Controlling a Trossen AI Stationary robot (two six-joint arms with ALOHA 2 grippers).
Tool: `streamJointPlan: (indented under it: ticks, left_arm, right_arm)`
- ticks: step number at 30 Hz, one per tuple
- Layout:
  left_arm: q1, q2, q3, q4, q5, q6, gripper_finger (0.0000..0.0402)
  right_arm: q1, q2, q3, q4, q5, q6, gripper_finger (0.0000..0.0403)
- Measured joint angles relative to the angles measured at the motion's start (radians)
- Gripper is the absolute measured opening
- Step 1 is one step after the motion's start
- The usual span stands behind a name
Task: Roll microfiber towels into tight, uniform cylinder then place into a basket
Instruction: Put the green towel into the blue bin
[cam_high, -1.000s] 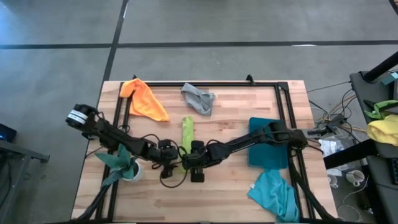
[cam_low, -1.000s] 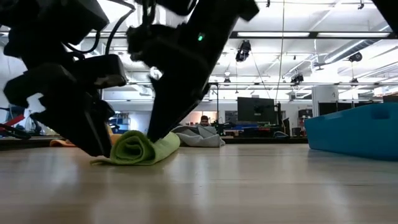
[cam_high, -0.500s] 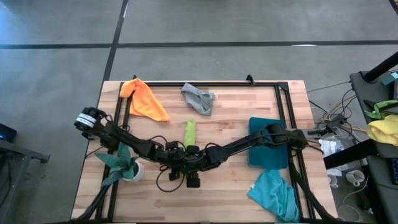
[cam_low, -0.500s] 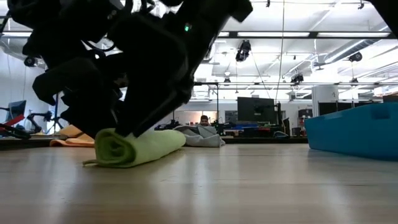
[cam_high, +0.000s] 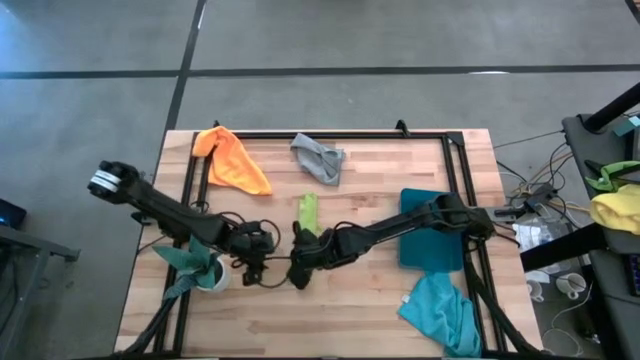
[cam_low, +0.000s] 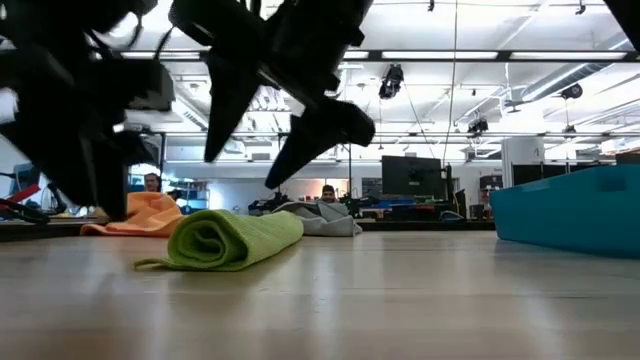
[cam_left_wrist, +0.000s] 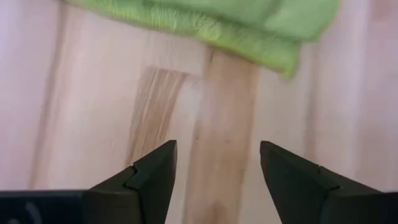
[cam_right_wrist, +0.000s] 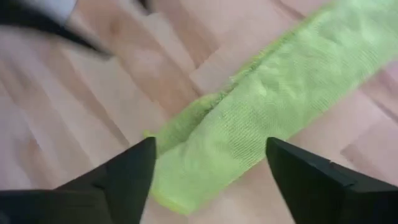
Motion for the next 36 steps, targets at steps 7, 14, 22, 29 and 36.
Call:
streamJointPlan:
  ticks: [7, 14, 22, 29, 36]
  left_arm:
    - [0.013, -0.187, 0.001, -0.095, -0.015, 0.093, 0.0215]
    - [0.062, -0.297, -0.001, -0.234, -0.025, 0.234, 0.0215]
    - [0.171, -0.306, -0.010, -0.233, -0.106, 0.509, 0.0215]
    - [0.445, -0.205, -0.008, -0.044, 0.073, 0.734, 0.0215]
    - [0.526, -0.004, 0.068, 0.052, 0.158, 1.078, 0.0215]
  right_arm:
    - [-0.082, 0.018, 0.012, -0.036, 0.002, 0.368, 0.0374]
    - [-0.171, 0.132, 0.173, -0.203, -0.042, 0.478, 0.0374]
    - [-0.106, 0.247, 0.474, -0.432, -0.067, 0.549, 0.0374]
    - [0.063, 0.246, 0.502, -0.474, -0.037, 0.614, 0.0374]
    - [0.147, 0.284, 0.502, -0.439, -0.008, 0.623, 0.0374]
